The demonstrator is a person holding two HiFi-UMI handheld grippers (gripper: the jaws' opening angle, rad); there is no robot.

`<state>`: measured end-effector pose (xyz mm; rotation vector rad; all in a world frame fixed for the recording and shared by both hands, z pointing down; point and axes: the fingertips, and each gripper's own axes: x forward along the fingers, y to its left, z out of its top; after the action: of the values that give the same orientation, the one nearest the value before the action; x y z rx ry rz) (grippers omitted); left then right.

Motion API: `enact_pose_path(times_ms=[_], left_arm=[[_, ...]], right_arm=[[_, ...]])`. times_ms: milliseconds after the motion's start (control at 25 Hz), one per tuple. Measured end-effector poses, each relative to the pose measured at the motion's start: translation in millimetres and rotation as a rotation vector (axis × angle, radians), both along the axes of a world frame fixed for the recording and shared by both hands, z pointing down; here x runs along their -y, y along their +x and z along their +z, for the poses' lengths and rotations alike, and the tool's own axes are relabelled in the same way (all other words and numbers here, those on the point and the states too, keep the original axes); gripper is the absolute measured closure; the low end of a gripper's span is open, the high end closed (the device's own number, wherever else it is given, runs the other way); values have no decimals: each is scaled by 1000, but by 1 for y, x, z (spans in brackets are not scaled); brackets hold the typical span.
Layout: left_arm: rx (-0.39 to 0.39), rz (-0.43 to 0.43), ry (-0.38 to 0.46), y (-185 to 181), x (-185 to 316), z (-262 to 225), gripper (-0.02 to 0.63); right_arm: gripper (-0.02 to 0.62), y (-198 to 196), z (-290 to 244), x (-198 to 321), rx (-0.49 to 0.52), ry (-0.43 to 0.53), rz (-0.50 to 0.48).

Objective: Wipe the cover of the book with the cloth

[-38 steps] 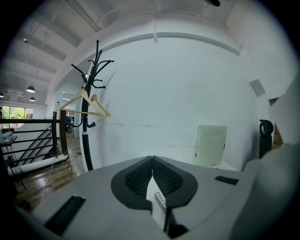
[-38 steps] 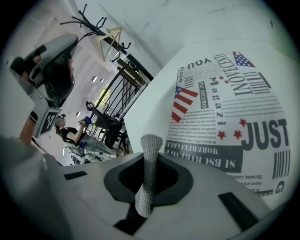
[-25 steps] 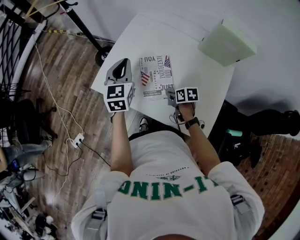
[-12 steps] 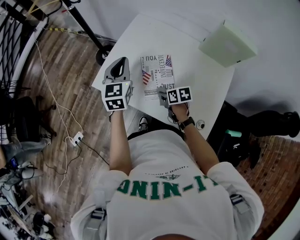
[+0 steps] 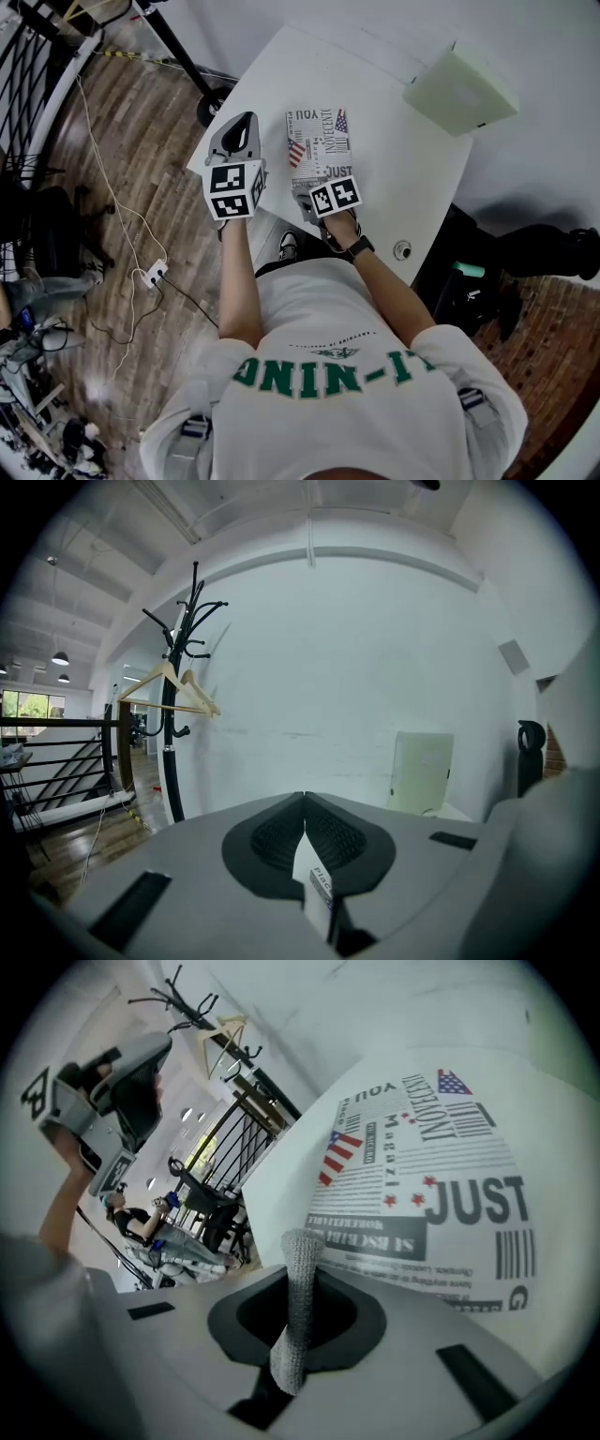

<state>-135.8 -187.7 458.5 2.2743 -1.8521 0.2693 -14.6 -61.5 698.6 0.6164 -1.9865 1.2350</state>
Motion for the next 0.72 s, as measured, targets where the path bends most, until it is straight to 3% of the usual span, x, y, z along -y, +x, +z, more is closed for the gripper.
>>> enact_pose_path(times_ms=[160,360,520,720], left_arm=[[-3,24,-2,11,6,1,592],[1,69,-12,30,12,6,592],[4,79,-10,35,12,5,592],[18,90,-10,35,12,1,592]], right_arm=[[561,48,-1,11,42,-42,167],[561,116,-3,24,26,-33,326],[561,149,4,25,-36,-8,374],[560,142,-22,40,12,94,395]])
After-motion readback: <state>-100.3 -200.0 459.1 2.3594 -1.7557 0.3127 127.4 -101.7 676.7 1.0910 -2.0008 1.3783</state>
